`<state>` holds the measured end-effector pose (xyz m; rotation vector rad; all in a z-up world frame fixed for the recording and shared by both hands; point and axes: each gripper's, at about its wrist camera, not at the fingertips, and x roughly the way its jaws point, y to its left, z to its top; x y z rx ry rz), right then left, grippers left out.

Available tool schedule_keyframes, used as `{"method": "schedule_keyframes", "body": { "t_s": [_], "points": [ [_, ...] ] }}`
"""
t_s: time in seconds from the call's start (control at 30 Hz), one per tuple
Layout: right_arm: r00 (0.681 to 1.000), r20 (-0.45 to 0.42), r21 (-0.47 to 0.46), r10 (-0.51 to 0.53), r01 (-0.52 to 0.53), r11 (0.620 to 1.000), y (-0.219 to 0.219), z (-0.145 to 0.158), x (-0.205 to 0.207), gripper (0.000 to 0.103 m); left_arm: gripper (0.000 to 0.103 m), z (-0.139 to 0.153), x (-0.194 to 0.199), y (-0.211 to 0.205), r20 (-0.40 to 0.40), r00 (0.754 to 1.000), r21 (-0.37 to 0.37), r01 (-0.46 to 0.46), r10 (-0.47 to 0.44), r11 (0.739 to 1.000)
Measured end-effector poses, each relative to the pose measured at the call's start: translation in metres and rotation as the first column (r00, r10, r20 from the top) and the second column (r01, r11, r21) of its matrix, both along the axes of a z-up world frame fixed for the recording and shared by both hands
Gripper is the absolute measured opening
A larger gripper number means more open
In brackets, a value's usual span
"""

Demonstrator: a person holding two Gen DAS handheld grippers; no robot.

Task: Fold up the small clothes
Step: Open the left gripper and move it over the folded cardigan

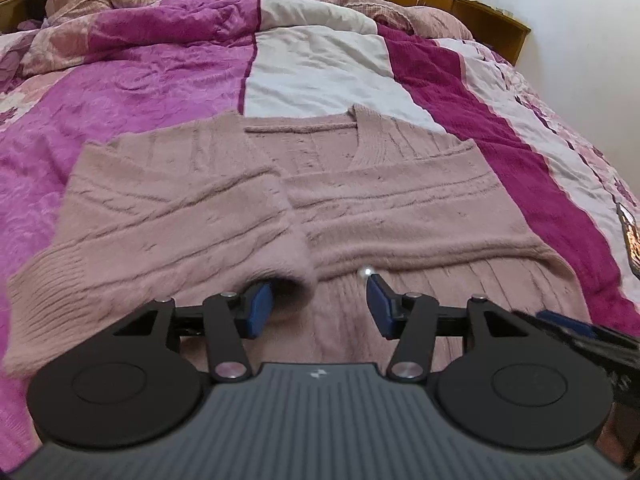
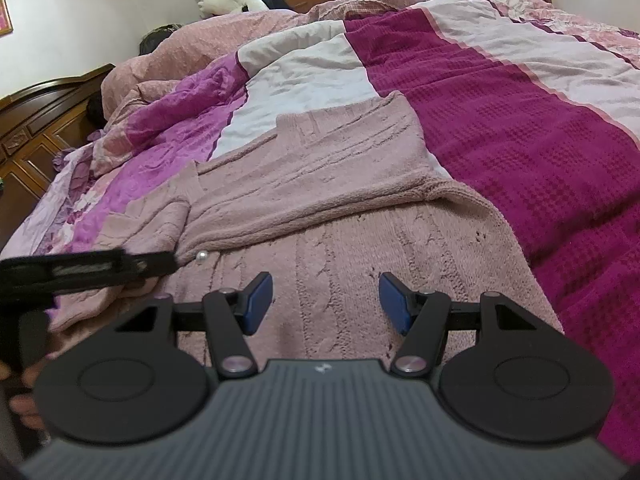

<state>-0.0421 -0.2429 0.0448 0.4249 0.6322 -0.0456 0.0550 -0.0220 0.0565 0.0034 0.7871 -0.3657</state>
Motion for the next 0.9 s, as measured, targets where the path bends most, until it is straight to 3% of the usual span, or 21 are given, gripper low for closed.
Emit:
{"method": "schedule_keyframes", "body": {
  "t_s": [0.27, 0.53, 0.9],
  "points": [
    [0.998, 0.023, -0.026, 0.063, -0.063, 0.998, 0.017, 0.01, 0.005, 0.062, 0.058, 0.02, -0.027, 0.056, -0.02, 0.993, 0.02, -0.114, 0.115, 0.993],
    [0.978, 0.061, -0.061, 0.2, -0.197, 0.979, 0.059, 0.03, 0.026, 0.062, 0.058, 0.027, -0.042, 0.118, -0.044, 0.961, 0.038, -0.272, 0.274, 0.962],
    [0.883, 0.074, -0.121, 0.464, -0.453, 0.883, 0.156, 0.044, 0.05, 0.062, 0.058, 0.028, -0.063, 0.178, -0.05, 0.9, 0.071, -0.429, 0.432, 0.901]
  ]
}}
